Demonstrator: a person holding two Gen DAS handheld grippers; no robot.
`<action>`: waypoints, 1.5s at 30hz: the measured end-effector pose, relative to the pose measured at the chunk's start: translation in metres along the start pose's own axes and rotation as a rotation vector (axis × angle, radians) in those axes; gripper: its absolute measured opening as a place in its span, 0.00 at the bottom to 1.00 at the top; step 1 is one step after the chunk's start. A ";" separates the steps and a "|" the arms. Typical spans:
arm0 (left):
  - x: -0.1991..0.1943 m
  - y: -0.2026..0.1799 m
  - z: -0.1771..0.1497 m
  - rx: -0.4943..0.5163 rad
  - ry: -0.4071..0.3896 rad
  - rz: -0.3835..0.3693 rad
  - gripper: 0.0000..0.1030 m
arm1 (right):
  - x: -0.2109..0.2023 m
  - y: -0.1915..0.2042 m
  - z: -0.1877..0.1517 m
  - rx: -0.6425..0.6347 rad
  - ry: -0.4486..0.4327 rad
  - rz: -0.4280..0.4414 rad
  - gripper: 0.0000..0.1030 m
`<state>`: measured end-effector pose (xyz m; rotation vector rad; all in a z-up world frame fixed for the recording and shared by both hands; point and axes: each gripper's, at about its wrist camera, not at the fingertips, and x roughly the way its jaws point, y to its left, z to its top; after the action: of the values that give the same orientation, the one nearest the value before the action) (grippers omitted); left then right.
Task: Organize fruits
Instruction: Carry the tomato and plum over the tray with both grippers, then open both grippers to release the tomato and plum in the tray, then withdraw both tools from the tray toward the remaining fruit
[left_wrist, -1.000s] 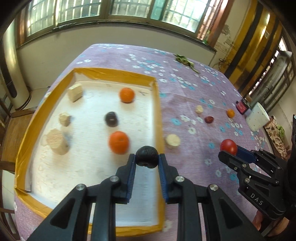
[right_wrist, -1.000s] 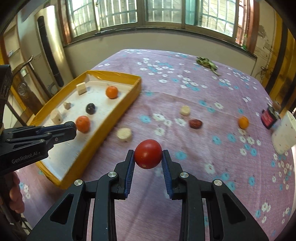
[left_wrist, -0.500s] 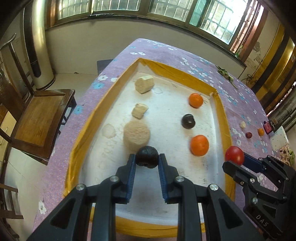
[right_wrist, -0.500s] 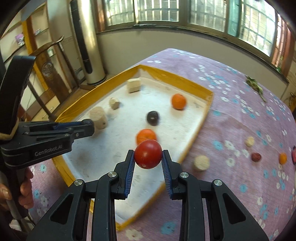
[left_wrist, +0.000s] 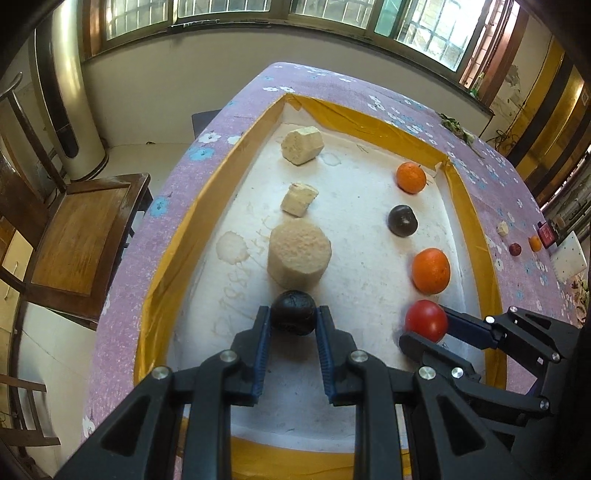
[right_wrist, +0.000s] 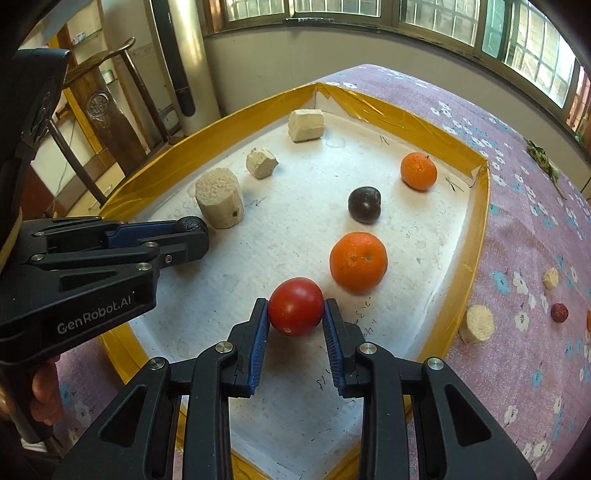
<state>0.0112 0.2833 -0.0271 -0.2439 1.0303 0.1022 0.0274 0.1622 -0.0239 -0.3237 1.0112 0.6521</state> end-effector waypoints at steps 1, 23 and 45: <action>0.001 -0.001 0.000 0.003 -0.001 -0.001 0.26 | 0.000 -0.001 0.000 0.004 -0.001 0.003 0.27; -0.023 -0.018 -0.011 -0.007 -0.049 0.079 0.71 | -0.061 -0.023 -0.029 0.023 -0.100 -0.046 0.37; -0.042 -0.157 -0.015 0.080 -0.058 0.000 0.88 | -0.146 -0.134 -0.121 0.277 -0.211 -0.192 0.66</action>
<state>0.0081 0.1291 0.0260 -0.1670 0.9743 0.0674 -0.0225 -0.0569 0.0354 -0.1036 0.8423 0.3576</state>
